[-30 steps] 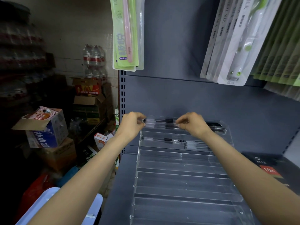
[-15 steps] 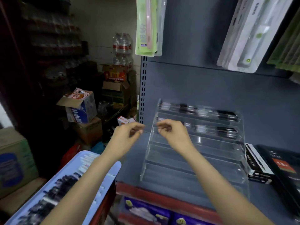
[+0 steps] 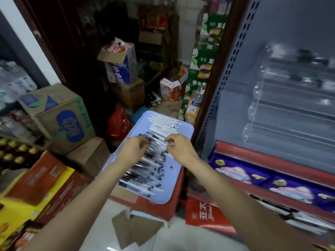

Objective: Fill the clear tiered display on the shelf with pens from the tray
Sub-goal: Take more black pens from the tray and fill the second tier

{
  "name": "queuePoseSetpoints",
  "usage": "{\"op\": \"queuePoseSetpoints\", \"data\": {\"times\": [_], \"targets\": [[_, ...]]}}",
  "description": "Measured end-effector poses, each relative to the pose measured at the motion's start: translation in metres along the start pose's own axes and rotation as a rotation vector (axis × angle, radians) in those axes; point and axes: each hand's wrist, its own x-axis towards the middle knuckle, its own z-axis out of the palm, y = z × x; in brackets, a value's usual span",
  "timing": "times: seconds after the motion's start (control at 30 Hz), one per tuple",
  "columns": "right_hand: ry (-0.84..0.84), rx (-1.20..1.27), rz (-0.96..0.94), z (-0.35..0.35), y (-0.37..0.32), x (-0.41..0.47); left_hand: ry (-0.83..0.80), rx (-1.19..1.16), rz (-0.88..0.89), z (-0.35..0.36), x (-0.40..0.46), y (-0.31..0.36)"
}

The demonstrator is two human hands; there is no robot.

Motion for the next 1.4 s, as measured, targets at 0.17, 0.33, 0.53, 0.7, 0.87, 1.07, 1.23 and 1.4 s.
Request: {"op": "queuePoseSetpoints", "data": {"times": [0.17,0.33,0.53,0.7,0.87,1.07,1.23,1.4], "targets": [[-0.035,-0.075,0.177,0.069,-0.007,0.029,-0.129,0.080,0.067,-0.003,0.012,-0.076],[-0.024,-0.119,0.285,0.102,0.003,0.054,-0.242,0.296,0.197,-0.002,0.026,-0.110],[-0.016,-0.168,0.383,0.111,0.004,0.064,-0.313,0.309,0.288,0.011,0.043,-0.133],[-0.022,-0.061,0.402,0.106,0.005,0.068,-0.279,0.189,0.295,0.014,0.055,-0.135],[-0.002,-0.051,0.442,0.106,0.009,0.071,-0.267,0.083,0.223,0.017,0.061,-0.137],[0.015,-0.018,0.404,0.096,0.008,0.066,-0.242,0.051,0.180,0.016,0.064,-0.135],[0.146,0.285,0.333,0.083,-0.005,0.049,-0.161,-0.207,0.054,0.008,0.061,-0.112],[0.241,0.615,0.317,0.058,-0.020,0.038,-0.284,-0.720,-0.085,-0.004,0.064,-0.057]]}}
